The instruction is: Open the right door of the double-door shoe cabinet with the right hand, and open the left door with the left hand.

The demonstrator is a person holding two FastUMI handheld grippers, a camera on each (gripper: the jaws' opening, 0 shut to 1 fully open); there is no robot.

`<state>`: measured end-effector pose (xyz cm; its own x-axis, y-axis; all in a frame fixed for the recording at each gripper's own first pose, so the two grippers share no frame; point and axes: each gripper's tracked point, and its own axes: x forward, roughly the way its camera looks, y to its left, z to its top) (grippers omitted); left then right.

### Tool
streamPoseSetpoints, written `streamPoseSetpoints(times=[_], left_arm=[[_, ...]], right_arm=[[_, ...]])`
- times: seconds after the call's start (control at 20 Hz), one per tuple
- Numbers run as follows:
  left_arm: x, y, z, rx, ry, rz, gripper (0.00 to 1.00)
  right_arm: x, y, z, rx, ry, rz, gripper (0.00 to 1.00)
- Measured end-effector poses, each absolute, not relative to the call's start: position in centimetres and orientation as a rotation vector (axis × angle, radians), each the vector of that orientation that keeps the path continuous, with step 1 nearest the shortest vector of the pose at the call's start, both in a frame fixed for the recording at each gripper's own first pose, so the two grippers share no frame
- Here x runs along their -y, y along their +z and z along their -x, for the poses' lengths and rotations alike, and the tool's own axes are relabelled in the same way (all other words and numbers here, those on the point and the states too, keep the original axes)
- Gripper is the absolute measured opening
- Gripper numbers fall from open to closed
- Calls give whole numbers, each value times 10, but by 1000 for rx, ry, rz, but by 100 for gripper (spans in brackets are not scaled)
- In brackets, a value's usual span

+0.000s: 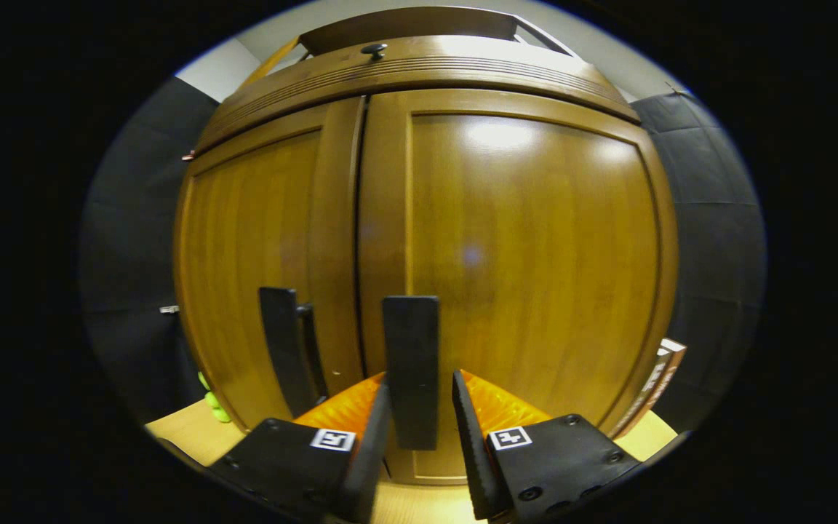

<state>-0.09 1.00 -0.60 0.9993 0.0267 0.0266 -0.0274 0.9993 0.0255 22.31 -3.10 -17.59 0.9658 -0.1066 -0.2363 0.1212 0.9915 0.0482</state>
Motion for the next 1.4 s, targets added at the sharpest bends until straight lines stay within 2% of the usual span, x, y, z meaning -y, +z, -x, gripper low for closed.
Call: streamPoseSetpoints(times=[0.15,0.3,0.35,0.4,0.5,0.55,1.05,1.1,1.25,1.3,1.4], left_arm=[[-10,-7,1,5,34,-33,95],[-12,-7,2,-4,43,-28,95],[-12,-7,3,-8,46,-26,95],[-13,-6,4,-11,50,-26,95],[-13,-4,4,-15,58,-26,95],[-13,-4,6,-16,59,-25,95],[-11,1,10,-20,36,-8,95],[-10,2,9,-18,33,-7,96],[-5,-1,5,-27,16,4,95],[-3,-1,4,-30,12,6,95],[5,-3,5,-29,6,7,95]], right_arm=[[31,-171,-222,-194,-109,-29,34],[31,-172,-222,-207,-104,-32,23],[31,-172,-221,-208,-102,-33,23],[30,-172,-221,-208,-97,-30,28],[30,-173,-218,-216,-89,-34,28],[30,-172,-216,-219,-85,-35,23],[30,-162,-171,-230,-48,-43,23],[30,-160,-166,-232,-44,-43,28],[34,-157,-148,-234,-33,-32,23],[35,-155,-143,-235,-31,-30,28],[37,-153,-132,-234,-26,-30,28]])
